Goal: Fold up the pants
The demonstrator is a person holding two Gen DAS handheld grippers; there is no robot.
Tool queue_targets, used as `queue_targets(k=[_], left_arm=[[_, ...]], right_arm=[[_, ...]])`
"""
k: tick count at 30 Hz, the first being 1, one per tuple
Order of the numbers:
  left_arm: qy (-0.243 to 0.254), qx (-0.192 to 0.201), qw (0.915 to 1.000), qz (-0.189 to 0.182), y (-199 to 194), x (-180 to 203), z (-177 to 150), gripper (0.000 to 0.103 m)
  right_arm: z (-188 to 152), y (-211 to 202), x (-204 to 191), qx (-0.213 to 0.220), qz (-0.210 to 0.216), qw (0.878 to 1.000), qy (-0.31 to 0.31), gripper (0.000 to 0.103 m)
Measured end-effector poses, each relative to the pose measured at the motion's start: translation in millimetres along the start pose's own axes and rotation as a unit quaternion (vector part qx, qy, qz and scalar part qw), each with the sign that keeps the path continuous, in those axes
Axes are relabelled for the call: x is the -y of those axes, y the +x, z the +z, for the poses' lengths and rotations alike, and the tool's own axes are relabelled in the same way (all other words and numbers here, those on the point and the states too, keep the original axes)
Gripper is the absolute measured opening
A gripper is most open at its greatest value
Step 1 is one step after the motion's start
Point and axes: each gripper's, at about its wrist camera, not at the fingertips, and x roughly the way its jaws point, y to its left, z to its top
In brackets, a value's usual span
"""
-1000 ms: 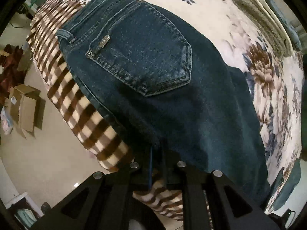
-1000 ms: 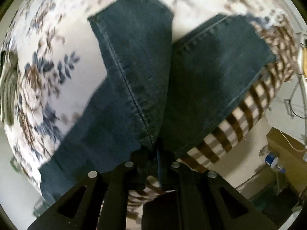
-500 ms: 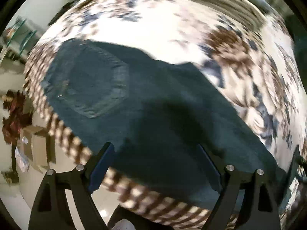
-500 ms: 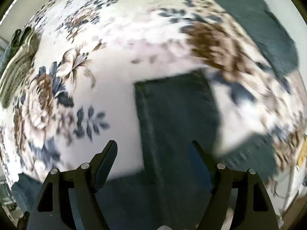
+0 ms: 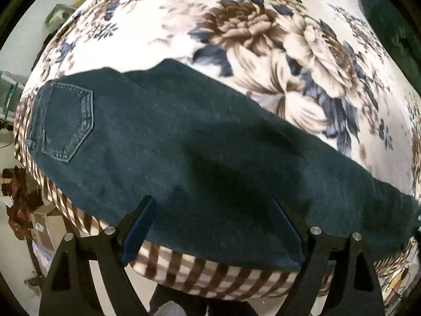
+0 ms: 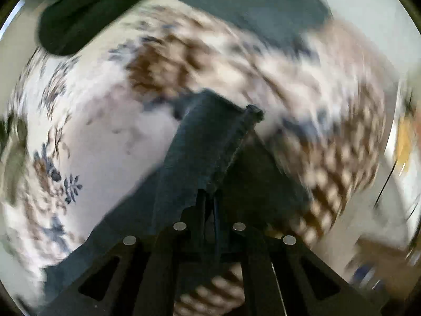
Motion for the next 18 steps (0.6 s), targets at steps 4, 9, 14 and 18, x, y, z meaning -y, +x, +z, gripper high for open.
queue_targets(k=[4,9,14,18], left_arm=[[-0.014,-0.005,0.9999,0.001,-3,-13,-7,0.086],[-0.045,-0.015,0.9987,0.019,1,-47,-15,0.086],[-0.072,-0.021,0.9966,0.035,2,-80,-17,0.086],[-0.092,-0.011,0.9950,0.037,-8,-105,-19,0.086]], right_arm=[[-13,-2,56,-0.011,0.068,0.993,0.100,0.034],[-26,8,61,-0.031,0.147,0.975,0.161,0.041],[-36,33,37,-0.025,0.120,0.980,0.156,0.000],[-42,-13,34,0.047,0.057,0.988,0.132,0.000]])
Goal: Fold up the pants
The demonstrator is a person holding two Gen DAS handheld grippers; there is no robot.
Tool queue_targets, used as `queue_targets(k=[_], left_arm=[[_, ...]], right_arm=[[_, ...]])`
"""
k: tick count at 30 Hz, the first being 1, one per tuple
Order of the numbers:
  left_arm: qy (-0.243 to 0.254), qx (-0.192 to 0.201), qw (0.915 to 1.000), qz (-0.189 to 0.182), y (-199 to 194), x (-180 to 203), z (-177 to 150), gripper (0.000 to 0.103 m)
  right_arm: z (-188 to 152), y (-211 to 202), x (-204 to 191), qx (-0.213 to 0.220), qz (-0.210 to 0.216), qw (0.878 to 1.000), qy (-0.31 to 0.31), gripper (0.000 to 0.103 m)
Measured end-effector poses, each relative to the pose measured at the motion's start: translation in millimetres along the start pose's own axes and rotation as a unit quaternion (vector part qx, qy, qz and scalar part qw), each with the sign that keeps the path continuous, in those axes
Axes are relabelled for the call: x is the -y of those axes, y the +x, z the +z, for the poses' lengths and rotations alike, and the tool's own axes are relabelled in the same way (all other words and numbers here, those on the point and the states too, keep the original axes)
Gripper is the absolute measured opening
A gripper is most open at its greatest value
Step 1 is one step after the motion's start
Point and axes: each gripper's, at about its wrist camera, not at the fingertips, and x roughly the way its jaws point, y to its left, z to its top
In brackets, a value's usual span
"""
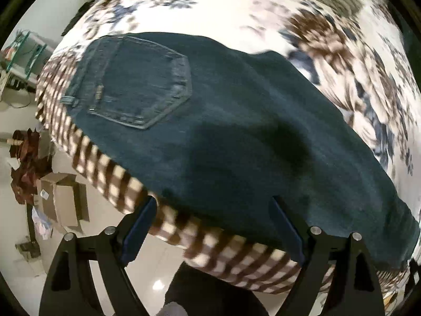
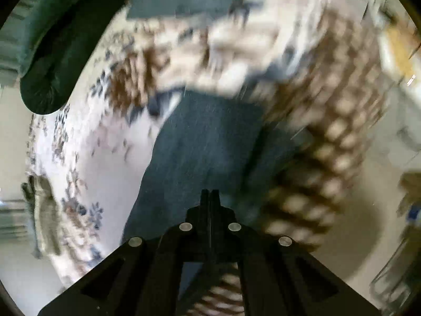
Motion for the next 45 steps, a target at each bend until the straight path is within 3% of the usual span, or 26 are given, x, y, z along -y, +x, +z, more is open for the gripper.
queue_targets(k=[2,4,6,8,10,11,13,15,16,20,23,25,26,27,29,30,35,39,41,42,43,45], left_arm=[[-0.011,-0.002,0.9999,-0.002,2,-12,1,0.086],[-0.027,-0.010,0.9996,0.001,5,-27,2,0.086],[-0.043,-0.010,0.9990,0.003,6,-39,3,0.086],[-0.058,-0.004,0.9982,0.009,5,-55,7,0.086],[-0.075,-0.002,0.9970,0.015,6,-71,10,0.086],[-0.083,-0.003,0.9964,0.017,8,-76,10,0.086],[-0.099,-0.008,0.9949,0.017,11,-88,12,0.086],[-0.109,-0.008,0.9938,0.018,13,-100,15,0.086],[-0.110,-0.006,0.9937,0.019,13,-105,17,0.086],[-0.113,-0.003,0.9934,0.021,13,-125,24,0.086],[-0.115,-0.007,0.9931,0.021,15,-137,30,0.086],[-0.122,-0.014,0.9924,0.014,18,-146,35,0.086],[-0.126,-0.017,0.9918,0.009,19,-151,37,0.086],[-0.129,-0.016,0.9914,0.005,18,-155,40,0.086],[-0.134,-0.008,0.9910,-0.004,17,-166,48,0.086],[-0.136,-0.004,0.9907,-0.006,16,-171,52,0.086],[-0.161,0.007,0.9869,-0.010,26,-198,74,0.086],[-0.201,-0.020,0.9772,-0.065,57,-219,90,0.085],[-0.221,-0.012,0.9720,-0.080,66,-227,95,0.070],[-0.231,-0.001,0.9686,-0.093,67,-232,96,0.040],[-0.236,0.002,0.9682,-0.084,68,-234,98,0.036],[-0.244,0.009,0.9656,-0.089,66,-240,100,0.027]], right_arm=[[5,-11,8,-0.011,0.003,1.000,-0.017,0.001],[6,-6,10,-0.059,0.054,0.997,-0.014,0.001],[2,1,7,-0.097,0.063,0.993,-0.019,0.012],[-7,16,-2,-0.129,0.065,0.989,-0.011,0.044],[-20,36,-5,-0.165,0.057,0.985,0.008,0.051],[-27,48,-6,-0.180,0.046,0.982,0.024,0.051],[-40,64,-6,-0.193,0.063,0.978,0.053,0.051],[-49,65,-6,-0.157,0.063,0.984,0.064,0.016],[-51,63,-7,-0.141,0.056,0.987,0.057,0.006],[-67,29,-25,-0.076,0.025,0.997,0.019,0.006],[-74,34,-20,-0.096,-0.014,0.995,0.007,0.007],[-72,50,-10,-0.125,-0.023,0.991,0.035,0.020],[-71,54,-3,-0.138,-0.020,0.989,0.057,0.021],[-72,52,-1,-0.139,-0.005,0.987,0.077,0.022],[-78,37,-10,-0.124,0.031,0.989,0.072,0.040],[-84,33,-16,-0.122,0.034,0.990,0.063,0.042],[-154,30,-60,-0.182,0.051,0.982,0.001,0.043],[-236,56,-107,-0.260,0.061,0.963,-0.041,0.043],[-272,66,-119,-0.280,0.069,0.956,-0.046,0.043],[-281,69,-121,-0.280,0.074,0.956,-0.042,0.043],[-290,71,-126,-0.277,0.079,0.957,-0.039,0.043],[-303,69,-132,-0.251,0.076,0.965,-0.033,0.015]])
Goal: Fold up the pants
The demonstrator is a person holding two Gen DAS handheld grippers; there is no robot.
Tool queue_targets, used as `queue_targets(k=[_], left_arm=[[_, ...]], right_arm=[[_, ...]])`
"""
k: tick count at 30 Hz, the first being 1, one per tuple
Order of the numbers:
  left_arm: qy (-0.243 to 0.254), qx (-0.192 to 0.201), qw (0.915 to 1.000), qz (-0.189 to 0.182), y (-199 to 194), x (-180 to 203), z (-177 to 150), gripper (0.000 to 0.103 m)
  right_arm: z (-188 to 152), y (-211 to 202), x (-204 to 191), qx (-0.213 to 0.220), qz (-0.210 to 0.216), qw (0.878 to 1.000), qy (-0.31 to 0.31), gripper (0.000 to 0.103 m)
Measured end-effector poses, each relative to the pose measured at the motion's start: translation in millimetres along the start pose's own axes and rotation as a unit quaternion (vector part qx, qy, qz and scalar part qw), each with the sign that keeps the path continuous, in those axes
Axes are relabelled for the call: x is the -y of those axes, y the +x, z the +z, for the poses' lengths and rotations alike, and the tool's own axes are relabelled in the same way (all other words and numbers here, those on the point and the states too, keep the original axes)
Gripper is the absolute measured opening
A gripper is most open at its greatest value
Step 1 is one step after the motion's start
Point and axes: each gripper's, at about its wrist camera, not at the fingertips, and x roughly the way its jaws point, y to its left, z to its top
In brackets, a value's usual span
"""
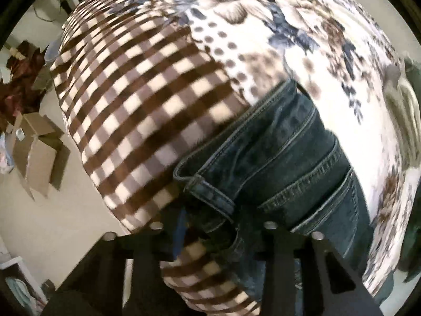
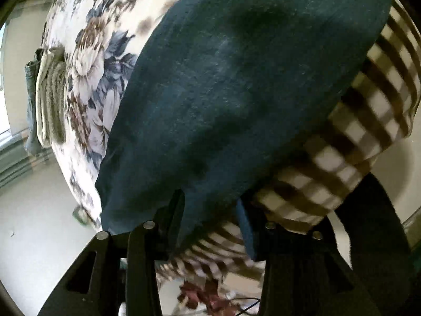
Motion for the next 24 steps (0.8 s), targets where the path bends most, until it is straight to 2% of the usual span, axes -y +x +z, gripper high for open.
queue_targets(k=[1,3,6,8,12,13,15,17,20,21,22,23,24], left_arm=[[0.001,0.004,1.0000,-0.001,-3,-2,0,0.025],[0.009,0.013,0.9999,-0.003,-11,-3,1,0.018],[0.021,0.024,0.9995,-0.009,-24,-6,6,0.016],[0.023,0.017,0.9995,-0.011,-22,-8,10,0.016],[0.036,-0.013,0.9992,-0.007,3,-11,11,0.018],[0.034,-0.016,0.9993,-0.010,3,-12,11,0.020],[0.054,-0.017,0.9983,-0.011,-10,-8,10,0.020],[0.070,-0.010,0.9974,-0.012,-29,-5,7,0.023],[0.098,0.013,0.9951,0.003,-61,5,-1,0.041],[0.112,0.026,0.9934,0.009,-72,11,-2,0.058],[0.126,0.038,0.9913,0.013,-79,20,-4,0.079],[0.136,0.045,0.9895,0.015,-82,26,-6,0.086],[0.152,0.054,0.9869,0.014,-83,39,-7,0.088]], right_arm=[[-4,0,-3,0.015,-0.016,1.000,-0.003,0.003],[-9,3,-10,0.026,-0.048,0.999,0.000,0.002],[-19,-7,-23,0.030,-0.080,0.996,-0.035,0.002],[-25,-10,-31,0.018,-0.105,0.992,-0.068,0.002],[-17,9,-26,-0.012,-0.135,0.988,-0.076,0.003],[-13,18,-27,-0.036,-0.150,0.985,-0.081,0.005],[-10,17,-33,-0.062,-0.164,0.980,-0.091,0.018],[-14,7,-56,-0.093,-0.159,0.974,-0.130,0.044],[-30,-1,-110,-0.124,-0.136,0.960,-0.213,0.054],[-35,4,-128,-0.137,-0.129,0.954,-0.234,0.056],[-38,12,-153,-0.150,-0.120,0.947,-0.258,0.061],[-41,20,-178,-0.156,-0.108,0.939,-0.287,0.062],[-44,33,-210,-0.155,-0.099,0.929,-0.322,0.063]])
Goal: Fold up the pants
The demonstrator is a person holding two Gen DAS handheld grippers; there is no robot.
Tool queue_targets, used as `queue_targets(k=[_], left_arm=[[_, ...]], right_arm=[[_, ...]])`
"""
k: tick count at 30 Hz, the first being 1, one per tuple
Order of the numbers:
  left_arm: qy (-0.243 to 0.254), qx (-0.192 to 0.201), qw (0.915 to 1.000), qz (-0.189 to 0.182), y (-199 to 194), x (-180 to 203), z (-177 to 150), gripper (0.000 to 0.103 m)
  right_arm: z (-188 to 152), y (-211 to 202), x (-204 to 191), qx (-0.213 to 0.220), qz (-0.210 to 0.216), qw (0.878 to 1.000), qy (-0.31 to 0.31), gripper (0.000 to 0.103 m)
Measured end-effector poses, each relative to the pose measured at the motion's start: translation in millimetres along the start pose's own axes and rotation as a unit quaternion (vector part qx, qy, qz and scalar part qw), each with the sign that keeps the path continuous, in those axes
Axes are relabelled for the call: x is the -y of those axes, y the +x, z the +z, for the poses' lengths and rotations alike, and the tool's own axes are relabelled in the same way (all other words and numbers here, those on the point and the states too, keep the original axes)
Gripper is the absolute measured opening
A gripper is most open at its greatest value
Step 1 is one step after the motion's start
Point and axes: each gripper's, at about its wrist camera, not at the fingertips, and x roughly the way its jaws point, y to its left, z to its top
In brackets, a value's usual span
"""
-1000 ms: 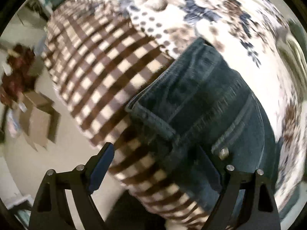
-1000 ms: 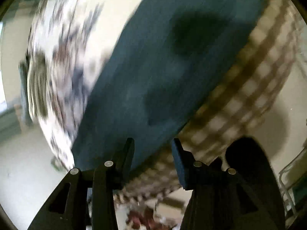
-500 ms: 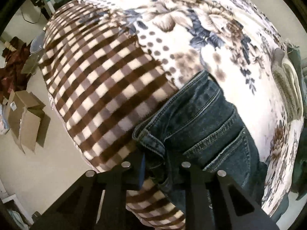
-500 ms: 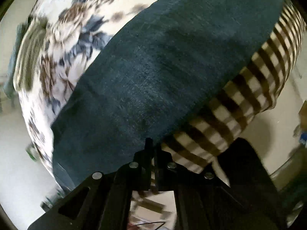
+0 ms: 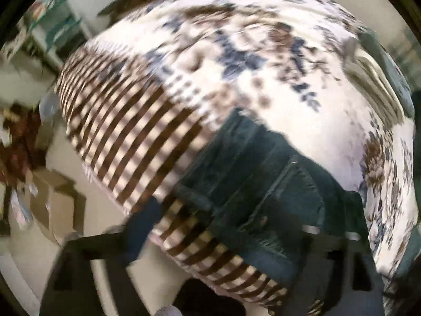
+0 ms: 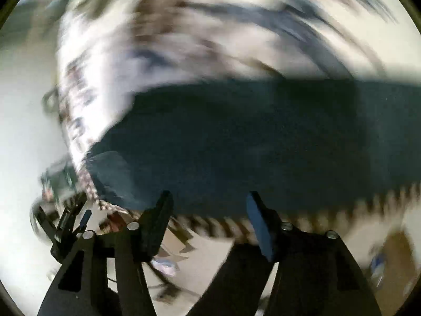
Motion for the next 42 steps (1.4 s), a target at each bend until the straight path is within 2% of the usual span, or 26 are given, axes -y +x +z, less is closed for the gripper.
queue_targets(k=[2,5,7,10,11,12,14,17,21,22,24,25,27,29,30,32,34,35,37,38,40,42], left_arm=[[0.021,0.005,0.9998,0.005,9,20,5,0.088],[0.059,-0.005,0.9980,0.025,42,46,8,0.088],[0.089,-0.021,0.9945,0.052,71,54,5,0.088],[0.088,-0.053,0.9937,0.044,99,43,-1,0.093],[0.081,-0.054,0.9948,0.029,102,36,-1,0.094],[0.078,-0.053,0.9954,0.018,102,32,-1,0.094],[0.089,-0.053,0.9946,0.012,100,30,-1,0.094],[0.097,-0.054,0.9937,0.014,102,30,-2,0.095],[0.111,-0.057,0.9921,0.019,103,33,0,0.096],[0.115,-0.056,0.9915,0.025,102,37,0,0.096],[0.121,-0.054,0.9902,0.043,95,47,2,0.095],[0.122,-0.053,0.9899,0.048,90,50,2,0.095],[0.126,-0.043,0.9896,0.055,72,59,-2,0.095],[0.132,-0.030,0.9895,0.049,52,73,-11,0.095],[0.140,-0.025,0.9889,0.045,41,83,-19,0.095],[0.154,-0.020,0.9871,0.037,24,108,-35,0.095],[0.175,-0.019,0.9839,0.029,10,139,-59,0.095],[0.191,-0.023,0.9811,0.021,6,160,-75,0.095],[0.217,-0.038,0.9753,0.012,8,189,-95,0.095],[0.230,-0.045,0.9721,0.007,11,205,-108,0.095],[0.258,-0.056,0.9646,-0.001,17,242,-137,0.095],[0.284,-0.060,0.9570,-0.003,25,271,-160,0.095]], right_arm=[[36,14,-43,0.006,-0.006,0.998,-0.062,0.064],[85,46,-97,0.014,-0.036,0.987,-0.153,0.064],[119,76,-130,-0.011,-0.068,0.974,-0.214,0.064],[137,105,-138,-0.054,-0.111,0.960,-0.250,0.063],[141,112,-140,-0.063,-0.119,0.957,-0.256,0.055],[143,113,-139,-0.071,-0.105,0.958,-0.257,0.046],[146,102,-139,-0.051,-0.073,0.965,-0.246,0.006],[149,84,-131,-0.020,-0.045,0.973,-0.226,0.004],[156,66,-104,0.014,-0.037,0.979,-0.202,0.003],[154,74,-113,0.017,-0.038,0.979,-0.199,0.001],[155,70,-105,0.046,-0.058,0.980,-0.187,0.001],[157,71,-103,0.041,-0.042,0.983,-0.174,0.002],[159,61,-86,0.029,0.007,0.991,-0.131,0.013],[146,36,-65,0.058,0.048,0.991,-0.113,0.060],[136,19,-50,0.075,0.057,0.990,-0.101,0.064],[111,-17,-7,0.114,0.064,0.989,-0.067,0.068],[75,-57,55,0.158,0.061,0.985,-0.010,0.068],[61,-67,74,0.174,0.054,0.983,0.009,0.068],[22,-102,143,0.216,0.025,0.973,0.073,0.068],[3,-116,176,0.234,0.009,0.966,0.111,0.068],[-34,-142,250,0.272,-0.012,0.941,0.200,0.068],[-66,-160,332,0.294,-0.004,0.912,0.285,0.068]])
